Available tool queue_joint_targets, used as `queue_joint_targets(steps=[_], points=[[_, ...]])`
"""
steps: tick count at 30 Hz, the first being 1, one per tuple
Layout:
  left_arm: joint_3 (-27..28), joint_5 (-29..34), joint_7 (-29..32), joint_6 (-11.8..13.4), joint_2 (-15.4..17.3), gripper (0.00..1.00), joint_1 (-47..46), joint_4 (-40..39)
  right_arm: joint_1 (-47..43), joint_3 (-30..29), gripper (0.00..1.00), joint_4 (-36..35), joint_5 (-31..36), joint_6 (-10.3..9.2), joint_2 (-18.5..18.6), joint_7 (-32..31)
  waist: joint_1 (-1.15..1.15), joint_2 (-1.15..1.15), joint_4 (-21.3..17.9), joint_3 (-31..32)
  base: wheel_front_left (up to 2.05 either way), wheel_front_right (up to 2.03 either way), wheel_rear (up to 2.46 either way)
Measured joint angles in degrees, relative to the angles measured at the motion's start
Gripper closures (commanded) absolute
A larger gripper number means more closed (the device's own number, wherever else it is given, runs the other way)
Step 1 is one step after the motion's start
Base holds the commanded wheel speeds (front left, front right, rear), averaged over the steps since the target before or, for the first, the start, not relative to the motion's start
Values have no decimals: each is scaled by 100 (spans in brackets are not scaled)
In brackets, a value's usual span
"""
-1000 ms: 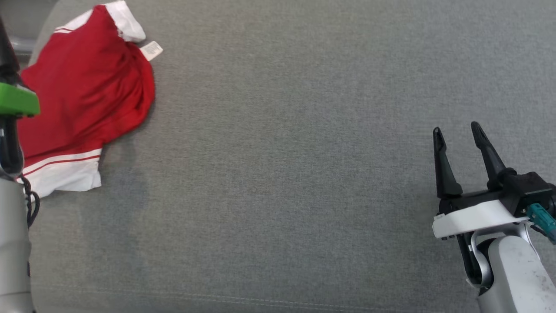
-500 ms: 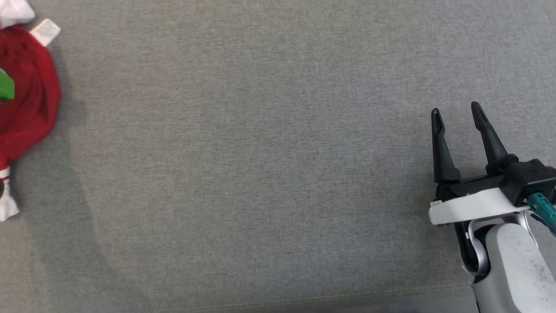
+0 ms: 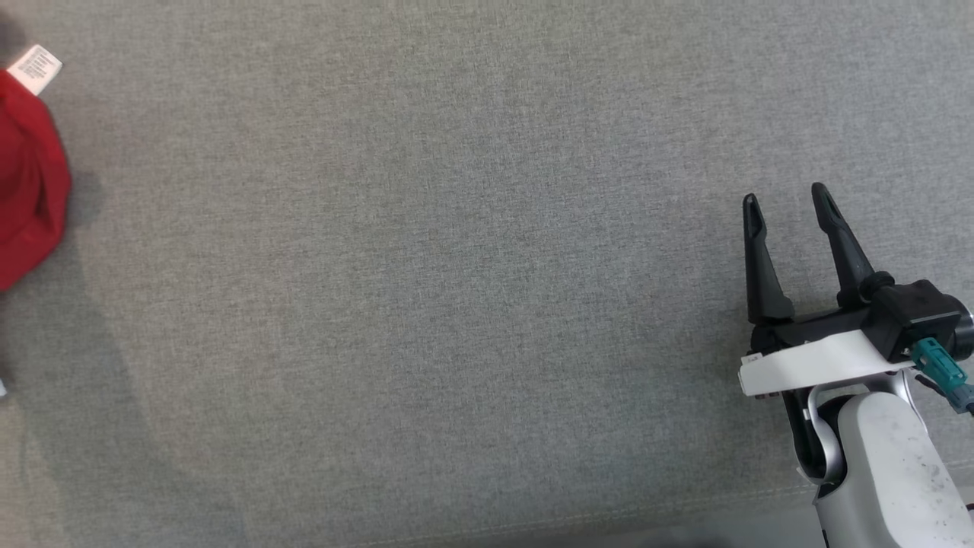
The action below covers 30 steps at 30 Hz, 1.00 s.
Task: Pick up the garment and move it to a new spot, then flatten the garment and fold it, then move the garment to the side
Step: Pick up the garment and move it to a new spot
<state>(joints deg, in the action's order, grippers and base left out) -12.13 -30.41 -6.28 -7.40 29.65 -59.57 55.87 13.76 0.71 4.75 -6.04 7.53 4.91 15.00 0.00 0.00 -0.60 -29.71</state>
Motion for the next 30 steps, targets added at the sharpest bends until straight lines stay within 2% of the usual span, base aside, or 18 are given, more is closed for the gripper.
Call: queue_joint_targets(steps=[9,17,23,30], points=[[-165,199,-550,0,181,100,-410,-531,-75,108,0,236,-153,0,-58,4,0,0,72,487,0,0,0],[-467,311,-380,0,107,100,-778,-1808,-194,158,0,385,-355,0,-119,4,0,0,62,1006,0,0,0],[-703,312,153,26,-194,100,-1092,-3095,-315,148,0,445,-486,0,-170,4,-1,0,-173,1300,0,0,0],[-1065,180,691,80,-816,100,-1468,-3887,-402,192,0,477,-627,0,-196,4,0,0,-666,1466,0,0,0]])
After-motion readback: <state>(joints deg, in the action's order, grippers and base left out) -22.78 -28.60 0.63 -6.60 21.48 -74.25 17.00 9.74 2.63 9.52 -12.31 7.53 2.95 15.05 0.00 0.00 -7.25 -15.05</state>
